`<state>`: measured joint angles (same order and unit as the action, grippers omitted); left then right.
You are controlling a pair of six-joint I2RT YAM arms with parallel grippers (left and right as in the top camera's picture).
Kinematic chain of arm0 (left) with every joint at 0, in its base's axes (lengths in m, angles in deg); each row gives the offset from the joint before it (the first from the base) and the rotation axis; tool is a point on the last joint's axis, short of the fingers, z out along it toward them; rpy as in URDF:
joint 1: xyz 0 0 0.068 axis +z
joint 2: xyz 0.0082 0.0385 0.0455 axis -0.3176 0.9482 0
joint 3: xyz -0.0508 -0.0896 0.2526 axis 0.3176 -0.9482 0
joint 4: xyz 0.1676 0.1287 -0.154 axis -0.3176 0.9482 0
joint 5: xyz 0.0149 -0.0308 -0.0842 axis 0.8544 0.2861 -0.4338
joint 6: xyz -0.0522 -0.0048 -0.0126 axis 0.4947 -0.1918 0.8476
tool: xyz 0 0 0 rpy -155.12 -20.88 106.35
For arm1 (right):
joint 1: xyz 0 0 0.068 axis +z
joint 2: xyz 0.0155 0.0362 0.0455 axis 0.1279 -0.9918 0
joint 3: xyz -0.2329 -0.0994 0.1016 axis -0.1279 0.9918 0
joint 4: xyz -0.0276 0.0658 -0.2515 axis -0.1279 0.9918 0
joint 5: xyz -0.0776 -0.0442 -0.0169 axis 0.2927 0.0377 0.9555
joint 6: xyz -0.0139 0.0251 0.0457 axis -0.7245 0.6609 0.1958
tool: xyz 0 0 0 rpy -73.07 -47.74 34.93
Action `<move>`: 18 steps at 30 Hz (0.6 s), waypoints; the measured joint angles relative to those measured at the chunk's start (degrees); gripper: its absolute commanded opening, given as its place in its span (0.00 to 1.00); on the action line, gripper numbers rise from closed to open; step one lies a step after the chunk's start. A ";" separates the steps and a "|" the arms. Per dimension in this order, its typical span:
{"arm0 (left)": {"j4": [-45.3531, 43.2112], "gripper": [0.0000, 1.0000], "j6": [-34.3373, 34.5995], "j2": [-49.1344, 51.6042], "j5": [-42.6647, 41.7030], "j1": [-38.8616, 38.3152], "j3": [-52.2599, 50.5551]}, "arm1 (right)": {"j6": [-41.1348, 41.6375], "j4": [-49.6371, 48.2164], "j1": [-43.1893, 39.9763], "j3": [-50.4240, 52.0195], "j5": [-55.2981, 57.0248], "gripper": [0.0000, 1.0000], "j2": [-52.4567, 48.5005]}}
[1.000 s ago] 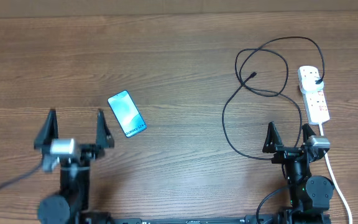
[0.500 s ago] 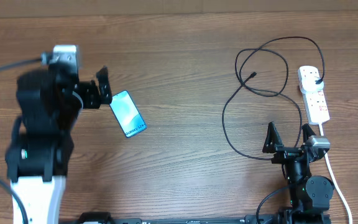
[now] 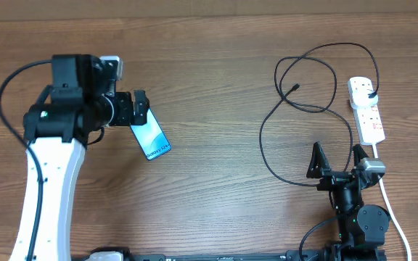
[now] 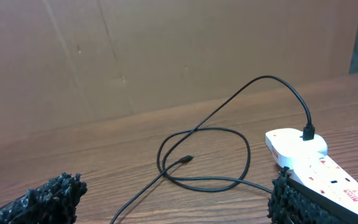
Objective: Plug charger to phone and switch on socket
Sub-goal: 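Open the left gripper and move it over the phone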
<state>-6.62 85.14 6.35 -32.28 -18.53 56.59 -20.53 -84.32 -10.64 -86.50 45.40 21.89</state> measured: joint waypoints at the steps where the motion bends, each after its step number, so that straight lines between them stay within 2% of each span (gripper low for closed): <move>1: 1.36 1.00 0.39 1.18 -0.42 0.00 0.00 | 0.00 0.00 0.02 0.00 0.02 1.00 0.00; 8: 2.97 1.00 3.93 8.46 -1.46 0.00 0.02 | 0.00 -0.02 0.00 0.00 0.04 1.00 0.00; 13: 2.99 1.00 15.30 13.29 0.96 0.02 0.07 | 0.00 -0.02 0.00 0.00 0.02 1.00 0.00; 18: 5.18 1.00 22.08 18.71 2.71 0.00 1.81 | -0.02 -0.02 0.00 0.00 0.02 1.00 0.00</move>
<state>-1.44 107.22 25.06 -29.57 -18.53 58.40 -20.55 -84.34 -10.64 -86.50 45.42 21.89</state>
